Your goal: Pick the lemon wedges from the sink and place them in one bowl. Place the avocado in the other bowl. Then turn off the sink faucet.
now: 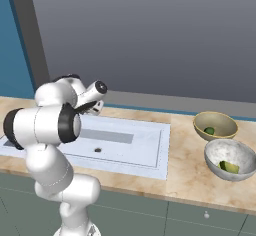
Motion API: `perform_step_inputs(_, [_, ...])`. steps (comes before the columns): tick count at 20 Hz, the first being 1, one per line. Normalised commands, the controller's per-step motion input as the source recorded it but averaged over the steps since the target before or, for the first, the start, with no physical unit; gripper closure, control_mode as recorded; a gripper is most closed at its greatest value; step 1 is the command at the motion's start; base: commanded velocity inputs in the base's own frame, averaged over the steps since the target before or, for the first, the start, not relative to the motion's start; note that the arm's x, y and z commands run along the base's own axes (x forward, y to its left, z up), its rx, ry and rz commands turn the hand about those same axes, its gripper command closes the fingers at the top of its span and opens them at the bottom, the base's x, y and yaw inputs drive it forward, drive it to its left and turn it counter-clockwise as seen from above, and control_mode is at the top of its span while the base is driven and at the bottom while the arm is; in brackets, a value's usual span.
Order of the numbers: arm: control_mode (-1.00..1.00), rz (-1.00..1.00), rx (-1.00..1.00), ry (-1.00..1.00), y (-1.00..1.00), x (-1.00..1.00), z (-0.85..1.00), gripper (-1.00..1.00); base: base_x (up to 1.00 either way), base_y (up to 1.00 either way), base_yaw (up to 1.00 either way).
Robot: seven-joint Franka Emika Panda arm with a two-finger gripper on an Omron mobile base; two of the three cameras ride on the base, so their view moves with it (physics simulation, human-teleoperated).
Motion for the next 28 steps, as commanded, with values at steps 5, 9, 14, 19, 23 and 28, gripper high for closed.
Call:
perform_step_inputs(5, [-1.00,0.00,0.00,0.00,0.01,0.11,-0.04,-1.00,0.00,0.00,0.00])
perform_step_inputs(9, [-1.00,0.00,0.00,-0.02,0.09,0.04,-0.02,-1.00,0.00,0.00,0.00])
perform_step_inputs(14, [-1.00,0.00,0.00,-0.06,0.21,0.01,-0.01,-1.00,0.00,0.00,0.00])
perform_step_inputs(19, [-1.00,0.00,0.00,-0.01,0.07,0.09,-0.09,-1.00,0.00,0.00,0.00])
perform_step_inputs(23, [-1.00,0.00,0.00,0.00,0.00,0.14,-0.14,-1.00,0.00,0.00,0.00])
perform_step_inputs(28, [-1.00,0.00,0.00,0.00,0.00,0.11,-0.10,-1.00,0.00,0.00,0.00])
